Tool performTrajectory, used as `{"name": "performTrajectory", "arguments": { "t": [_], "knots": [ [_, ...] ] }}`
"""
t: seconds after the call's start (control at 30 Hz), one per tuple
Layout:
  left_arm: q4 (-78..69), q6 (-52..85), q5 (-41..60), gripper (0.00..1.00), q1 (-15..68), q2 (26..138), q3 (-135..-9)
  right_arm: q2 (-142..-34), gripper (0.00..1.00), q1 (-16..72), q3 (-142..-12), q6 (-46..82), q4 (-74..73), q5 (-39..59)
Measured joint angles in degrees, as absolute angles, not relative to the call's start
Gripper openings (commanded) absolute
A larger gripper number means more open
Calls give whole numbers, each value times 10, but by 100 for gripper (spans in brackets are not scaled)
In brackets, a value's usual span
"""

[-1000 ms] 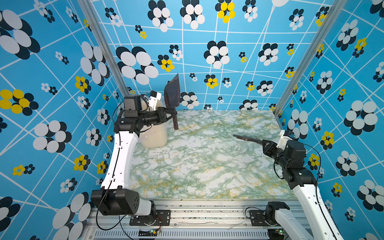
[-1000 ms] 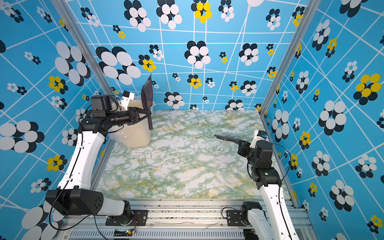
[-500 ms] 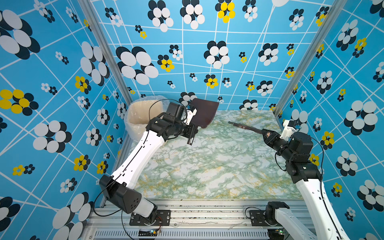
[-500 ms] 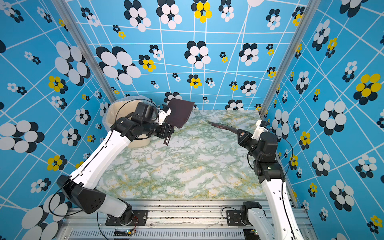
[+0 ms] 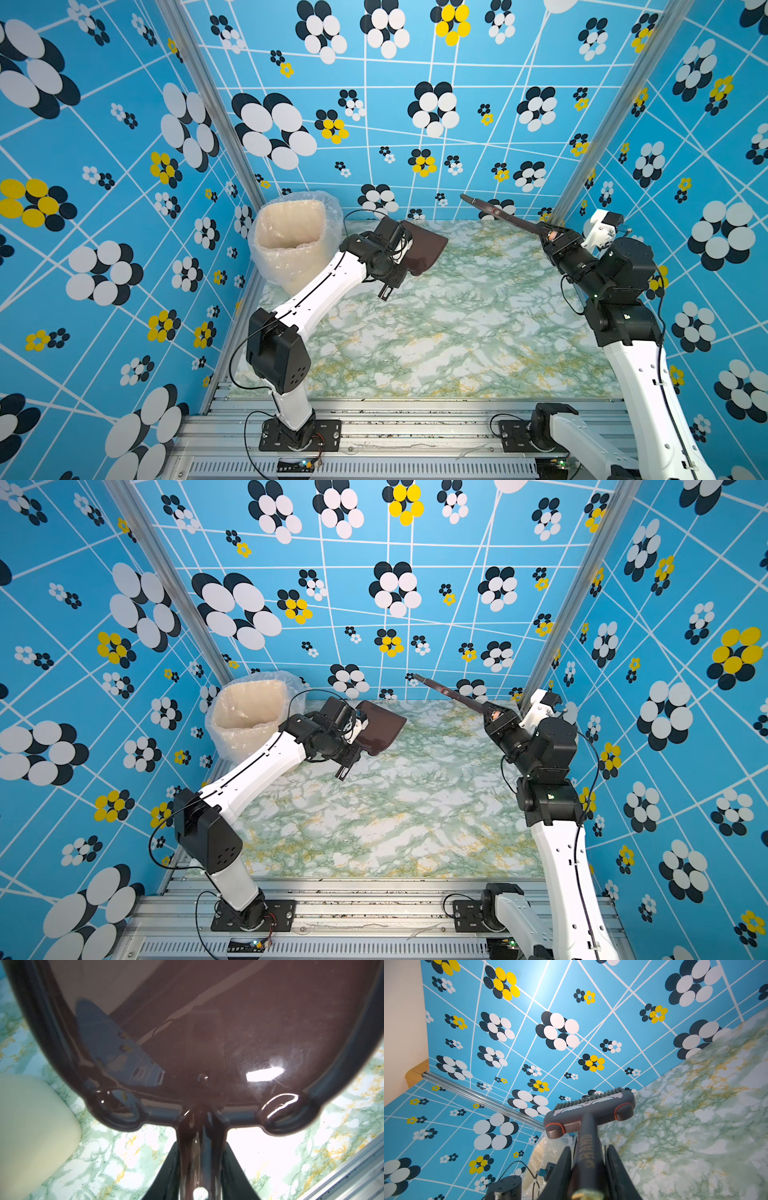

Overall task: Sweep away the paper scraps from the table
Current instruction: 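Bring the empty dustpan over the table with left gripper while right brush lifts, then lower the dustpan toward the table center with left gripper while right brush approaches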

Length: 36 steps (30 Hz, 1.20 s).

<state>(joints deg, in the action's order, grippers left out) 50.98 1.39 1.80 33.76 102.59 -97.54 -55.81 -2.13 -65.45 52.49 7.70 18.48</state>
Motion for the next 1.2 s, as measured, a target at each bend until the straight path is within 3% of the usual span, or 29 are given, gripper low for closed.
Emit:
{"name": "performTrajectory", "arguments": {
  "t": [0.43,0.9,1.2],
  "knots": [
    [457,24,17,0,347,1155,-975,-577,0,-21,-527,641,-6,213],
    [445,34,21,0,355,1221,-976,-547,0,-21,-393,651,-20,213],
    [445,35,20,0,372,1238,-976,-533,0,-21,-373,624,5,214]
  ]
}}
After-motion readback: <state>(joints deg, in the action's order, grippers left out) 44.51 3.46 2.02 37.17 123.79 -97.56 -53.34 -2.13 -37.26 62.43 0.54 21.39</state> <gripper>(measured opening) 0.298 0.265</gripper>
